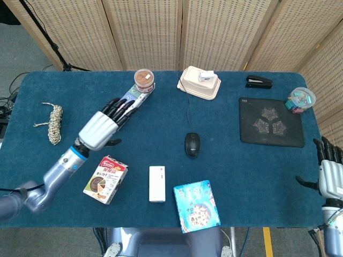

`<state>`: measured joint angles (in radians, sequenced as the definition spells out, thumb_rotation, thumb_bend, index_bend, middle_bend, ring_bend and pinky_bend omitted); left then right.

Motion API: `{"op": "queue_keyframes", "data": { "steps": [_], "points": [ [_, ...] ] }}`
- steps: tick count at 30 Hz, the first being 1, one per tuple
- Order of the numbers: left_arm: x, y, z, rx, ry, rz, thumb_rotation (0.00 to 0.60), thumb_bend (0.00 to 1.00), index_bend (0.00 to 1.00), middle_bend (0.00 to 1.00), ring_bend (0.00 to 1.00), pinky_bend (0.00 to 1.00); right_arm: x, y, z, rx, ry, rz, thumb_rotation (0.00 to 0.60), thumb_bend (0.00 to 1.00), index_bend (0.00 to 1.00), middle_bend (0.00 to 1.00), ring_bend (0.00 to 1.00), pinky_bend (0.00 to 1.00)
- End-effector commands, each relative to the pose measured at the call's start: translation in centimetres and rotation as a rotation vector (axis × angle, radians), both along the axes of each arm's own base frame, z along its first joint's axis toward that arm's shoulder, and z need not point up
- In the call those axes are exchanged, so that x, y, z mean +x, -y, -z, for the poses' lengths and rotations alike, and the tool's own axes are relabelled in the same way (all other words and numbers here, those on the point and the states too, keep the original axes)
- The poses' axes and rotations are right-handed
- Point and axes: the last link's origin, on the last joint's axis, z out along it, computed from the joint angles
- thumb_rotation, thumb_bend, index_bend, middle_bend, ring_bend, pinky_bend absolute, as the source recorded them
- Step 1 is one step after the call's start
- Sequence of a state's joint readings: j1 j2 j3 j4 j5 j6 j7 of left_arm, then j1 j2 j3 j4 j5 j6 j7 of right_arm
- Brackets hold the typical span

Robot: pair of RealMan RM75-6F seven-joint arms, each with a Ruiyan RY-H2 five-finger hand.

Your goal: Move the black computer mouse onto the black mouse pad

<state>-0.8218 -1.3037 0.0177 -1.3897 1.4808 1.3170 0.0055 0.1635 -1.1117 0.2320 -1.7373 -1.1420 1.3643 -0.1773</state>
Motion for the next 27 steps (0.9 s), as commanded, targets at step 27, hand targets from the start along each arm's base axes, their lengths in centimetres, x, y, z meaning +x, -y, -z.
{"op": "queue_keyframes", "data": {
  "steps": [27],
  "points": [
    [-9.3,8.0,-5.7,0.073,0.266,-0.304,0.600,0.05,0.00,0.00,0.00,0.00,15.6,13.3,15.0,0.304,0.164,-0.261,0.600,0.00,0.00,0.00,0.00,0.00]
  ]
}}
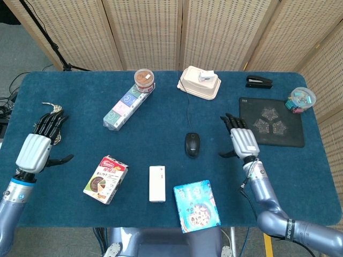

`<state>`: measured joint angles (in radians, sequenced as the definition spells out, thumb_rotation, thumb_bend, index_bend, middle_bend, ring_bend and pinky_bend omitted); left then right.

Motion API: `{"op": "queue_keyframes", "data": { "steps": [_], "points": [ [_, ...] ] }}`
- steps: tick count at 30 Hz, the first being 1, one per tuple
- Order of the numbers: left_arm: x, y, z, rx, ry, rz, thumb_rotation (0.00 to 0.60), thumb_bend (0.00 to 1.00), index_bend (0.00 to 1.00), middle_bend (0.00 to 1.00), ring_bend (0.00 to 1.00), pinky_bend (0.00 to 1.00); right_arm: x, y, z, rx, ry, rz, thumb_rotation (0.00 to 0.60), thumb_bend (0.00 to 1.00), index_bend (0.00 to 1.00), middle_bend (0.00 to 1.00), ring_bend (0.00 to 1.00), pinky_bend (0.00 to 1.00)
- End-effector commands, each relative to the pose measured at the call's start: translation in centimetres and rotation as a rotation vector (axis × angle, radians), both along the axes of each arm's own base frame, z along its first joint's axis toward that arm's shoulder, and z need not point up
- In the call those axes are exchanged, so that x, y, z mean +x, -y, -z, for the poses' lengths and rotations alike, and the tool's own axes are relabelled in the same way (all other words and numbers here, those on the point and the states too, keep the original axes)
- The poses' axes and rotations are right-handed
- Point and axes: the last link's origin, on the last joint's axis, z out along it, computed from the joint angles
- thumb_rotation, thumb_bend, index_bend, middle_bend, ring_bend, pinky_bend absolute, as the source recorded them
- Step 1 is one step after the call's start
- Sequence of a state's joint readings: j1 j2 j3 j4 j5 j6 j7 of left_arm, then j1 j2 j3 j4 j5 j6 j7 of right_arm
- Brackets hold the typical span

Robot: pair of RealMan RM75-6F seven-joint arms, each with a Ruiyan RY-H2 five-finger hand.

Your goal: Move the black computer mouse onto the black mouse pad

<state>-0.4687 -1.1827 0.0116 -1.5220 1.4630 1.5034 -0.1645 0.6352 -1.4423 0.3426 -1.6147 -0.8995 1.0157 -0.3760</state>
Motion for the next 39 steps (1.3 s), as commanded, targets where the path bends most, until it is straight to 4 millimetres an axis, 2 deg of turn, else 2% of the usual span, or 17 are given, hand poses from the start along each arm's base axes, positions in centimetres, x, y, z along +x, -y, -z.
{"op": "queue_keyframes", "data": {
  "steps": [1,5,12,24,39],
  "points": [
    [0.1,0.2,-0.4,0.006,0.016,0.005,0.600,0.05,0.00,0.00,0.00,0.00,2.6,1.2,2.5,-0.034,0.023,-0.020,0.600,0.00,0.00,0.00,0.00,0.00],
    [0.3,0.2,-0.7,-0.003,0.032,0.015,0.600,0.04,0.00,0.00,0.00,0.00,4.6,1.8,5.3,-0.040,0.022,-0.045,0.600,0.00,0.00,0.00,0.00,0.00],
    [0.2,-0.3,-1.1,-0.017,0.052,0.015,0.600,0.03,0.00,0.00,0.00,0.00,6.3,2.1,9.2,-0.026,-0.007,-0.065,0.600,0.00,0.00,0.00,0.00,0.00],
    [0.1,-0.6,-1.0,-0.020,0.058,0.003,0.600,0.03,0.00,0.00,0.00,0.00,9.3,1.6,12.2,-0.011,0.068,-0.074,0.600,0.00,0.00,0.00,0.00,0.00],
    [0.1,-0.8,-0.9,-0.025,0.061,-0.008,0.600,0.03,0.00,0.00,0.00,0.00,8.6,2.3,15.9,-0.035,0.020,-0.014,0.600,0.00,0.00,0.00,0.00,0.00]
  ]
}}
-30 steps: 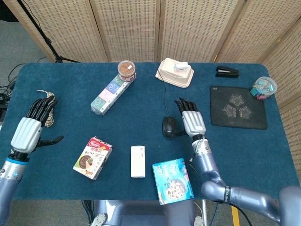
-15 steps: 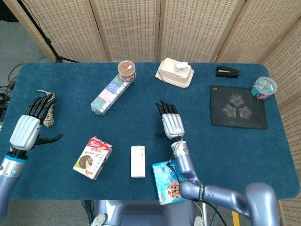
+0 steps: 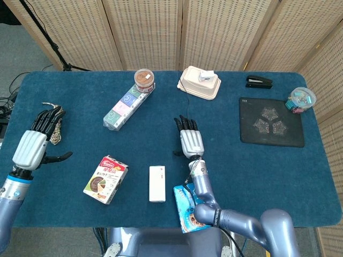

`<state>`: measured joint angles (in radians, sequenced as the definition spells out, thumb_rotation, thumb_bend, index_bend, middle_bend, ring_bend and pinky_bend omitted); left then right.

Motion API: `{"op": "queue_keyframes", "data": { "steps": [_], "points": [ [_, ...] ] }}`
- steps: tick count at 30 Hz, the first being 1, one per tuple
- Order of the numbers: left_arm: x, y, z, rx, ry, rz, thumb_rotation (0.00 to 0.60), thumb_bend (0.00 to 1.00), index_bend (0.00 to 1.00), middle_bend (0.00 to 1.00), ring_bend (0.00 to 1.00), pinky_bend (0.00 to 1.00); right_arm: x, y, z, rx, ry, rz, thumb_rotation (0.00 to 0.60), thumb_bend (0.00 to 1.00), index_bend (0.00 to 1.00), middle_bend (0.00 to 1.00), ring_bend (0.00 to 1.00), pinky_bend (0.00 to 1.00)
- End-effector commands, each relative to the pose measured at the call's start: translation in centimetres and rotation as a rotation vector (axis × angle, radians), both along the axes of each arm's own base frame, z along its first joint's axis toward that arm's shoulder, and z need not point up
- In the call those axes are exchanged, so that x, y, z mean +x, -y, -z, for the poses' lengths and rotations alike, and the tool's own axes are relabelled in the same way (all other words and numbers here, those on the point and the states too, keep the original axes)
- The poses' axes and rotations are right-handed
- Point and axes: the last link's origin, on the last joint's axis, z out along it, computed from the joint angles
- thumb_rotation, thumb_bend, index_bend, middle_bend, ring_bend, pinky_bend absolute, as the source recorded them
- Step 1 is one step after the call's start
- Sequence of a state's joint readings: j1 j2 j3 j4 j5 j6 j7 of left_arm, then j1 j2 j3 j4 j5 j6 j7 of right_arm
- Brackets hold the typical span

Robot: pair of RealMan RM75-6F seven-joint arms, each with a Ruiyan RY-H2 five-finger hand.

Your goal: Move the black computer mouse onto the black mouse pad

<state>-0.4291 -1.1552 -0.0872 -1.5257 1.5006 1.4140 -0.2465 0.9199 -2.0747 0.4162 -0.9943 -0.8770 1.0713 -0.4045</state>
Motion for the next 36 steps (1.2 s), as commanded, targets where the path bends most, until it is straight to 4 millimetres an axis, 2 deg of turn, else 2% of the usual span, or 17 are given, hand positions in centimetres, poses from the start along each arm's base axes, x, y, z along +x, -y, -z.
{"op": "queue_keyframes", "data": {
  "steps": [1,5,9,14,19,23,26,31,36],
  "points": [
    [0.0,0.0,-0.1,0.000,0.003,0.000,0.600,0.03,0.00,0.00,0.00,0.00,-0.2,0.0,1.1,0.000,-0.019,0.017,0.600,0.00,0.00,0.00,0.00,0.00],
    [-0.1,0.0,-0.3,0.005,0.008,-0.002,0.600,0.03,0.00,0.00,0.00,0.00,-0.8,0.2,1.5,-0.005,-0.042,0.031,0.600,0.00,0.00,0.00,0.00,0.00],
    [-0.1,0.0,-0.3,0.003,0.008,-0.004,0.600,0.03,0.00,0.00,0.00,0.00,-1.7,0.6,1.0,-0.035,-0.072,0.045,0.600,0.00,0.00,0.00,0.00,0.00],
    [-0.1,-0.1,-0.1,-0.004,-0.001,-0.005,0.600,0.03,0.00,0.00,0.00,0.00,-3.5,1.1,-0.8,-0.091,-0.114,0.075,0.600,0.00,0.00,0.00,0.00,0.00],
    [-0.2,-0.2,-0.1,-0.002,-0.004,-0.018,0.600,0.03,0.00,0.00,0.00,0.00,-6.3,1.2,-3.1,-0.134,-0.156,0.137,0.600,0.00,0.00,0.00,0.00,0.00],
    [-0.2,-0.2,0.0,-0.001,-0.010,-0.021,0.600,0.03,0.00,0.00,0.00,0.00,-8.0,1.0,-4.6,-0.127,-0.146,0.189,0.600,0.00,0.00,0.00,0.00,0.00],
    [-0.2,-0.1,0.2,-0.005,-0.017,-0.018,0.600,0.03,0.00,0.00,0.00,0.00,-8.5,1.0,-5.1,-0.088,-0.109,0.218,0.600,0.00,0.00,0.00,0.00,0.01],
    [0.0,0.0,0.6,-0.014,-0.026,-0.015,0.600,0.03,0.00,0.00,0.00,0.00,-8.8,1.4,-5.5,-0.038,-0.058,0.246,0.600,0.00,0.00,0.01,0.00,0.13],
    [0.0,0.0,0.6,-0.017,-0.028,-0.016,0.600,0.03,0.00,0.00,0.00,0.00,-9.2,1.8,-5.2,-0.009,-0.041,0.264,0.600,0.00,0.10,0.13,0.06,0.21]
  ]
}}
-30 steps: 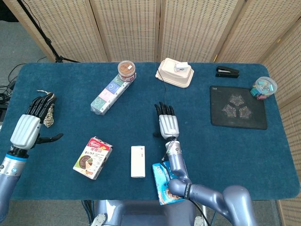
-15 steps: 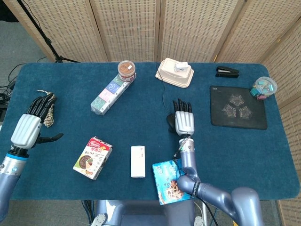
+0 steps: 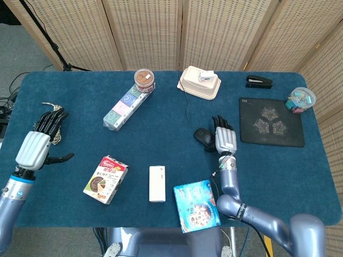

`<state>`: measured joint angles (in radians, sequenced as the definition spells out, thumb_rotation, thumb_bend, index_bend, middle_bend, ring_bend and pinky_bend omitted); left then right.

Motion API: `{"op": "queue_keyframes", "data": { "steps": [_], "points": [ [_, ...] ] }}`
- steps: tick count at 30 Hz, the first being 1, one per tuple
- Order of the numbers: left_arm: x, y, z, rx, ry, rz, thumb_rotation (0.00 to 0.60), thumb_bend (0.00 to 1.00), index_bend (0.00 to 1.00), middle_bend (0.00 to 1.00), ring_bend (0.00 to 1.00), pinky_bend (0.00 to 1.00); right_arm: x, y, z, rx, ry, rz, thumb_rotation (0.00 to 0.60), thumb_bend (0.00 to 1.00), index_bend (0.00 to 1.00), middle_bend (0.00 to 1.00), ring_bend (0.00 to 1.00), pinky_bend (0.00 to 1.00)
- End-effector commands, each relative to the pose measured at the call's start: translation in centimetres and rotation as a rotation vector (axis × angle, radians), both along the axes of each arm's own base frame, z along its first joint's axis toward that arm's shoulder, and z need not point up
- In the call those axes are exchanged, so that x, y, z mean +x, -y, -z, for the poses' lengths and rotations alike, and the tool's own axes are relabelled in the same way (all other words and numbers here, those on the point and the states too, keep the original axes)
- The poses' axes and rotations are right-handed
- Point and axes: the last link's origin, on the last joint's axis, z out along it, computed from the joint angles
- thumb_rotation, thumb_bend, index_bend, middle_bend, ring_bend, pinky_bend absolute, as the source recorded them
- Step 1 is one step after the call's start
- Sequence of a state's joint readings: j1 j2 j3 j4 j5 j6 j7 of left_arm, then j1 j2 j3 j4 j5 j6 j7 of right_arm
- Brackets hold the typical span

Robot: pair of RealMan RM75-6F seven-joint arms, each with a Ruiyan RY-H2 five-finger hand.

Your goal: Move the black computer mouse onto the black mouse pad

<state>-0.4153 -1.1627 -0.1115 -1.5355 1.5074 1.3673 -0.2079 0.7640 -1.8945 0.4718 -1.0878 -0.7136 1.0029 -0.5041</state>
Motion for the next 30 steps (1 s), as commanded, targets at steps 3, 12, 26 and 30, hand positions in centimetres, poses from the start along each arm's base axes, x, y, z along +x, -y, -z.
{"op": "queue_keyframes", "data": {
  "steps": [3,12,26,30],
  "points": [
    [0.0,0.0,0.0,0.000,0.003,-0.002,0.600,0.03,0.00,0.00,0.00,0.00,-0.3,0.5,0.3,0.000,0.010,0.007,0.600,0.00,0.19,0.23,0.15,0.28],
    [0.0,-0.1,0.0,-0.006,0.008,-0.002,0.600,0.03,0.00,0.00,0.00,0.00,-0.3,1.1,1.0,-0.047,0.041,-0.001,0.600,0.23,0.42,0.44,0.35,0.40],
    [-0.1,-0.1,0.1,-0.022,0.009,-0.003,0.600,0.03,0.00,0.00,0.00,0.00,0.5,1.6,-1.5,-0.165,0.136,-0.045,0.600,0.47,0.48,0.49,0.40,0.42],
    [-0.1,-0.1,0.1,-0.024,0.011,-0.004,0.600,0.03,0.00,0.00,0.00,0.00,0.1,2.1,-4.0,-0.225,0.143,-0.041,0.600,0.50,0.49,0.49,0.40,0.42]
  ]
}}
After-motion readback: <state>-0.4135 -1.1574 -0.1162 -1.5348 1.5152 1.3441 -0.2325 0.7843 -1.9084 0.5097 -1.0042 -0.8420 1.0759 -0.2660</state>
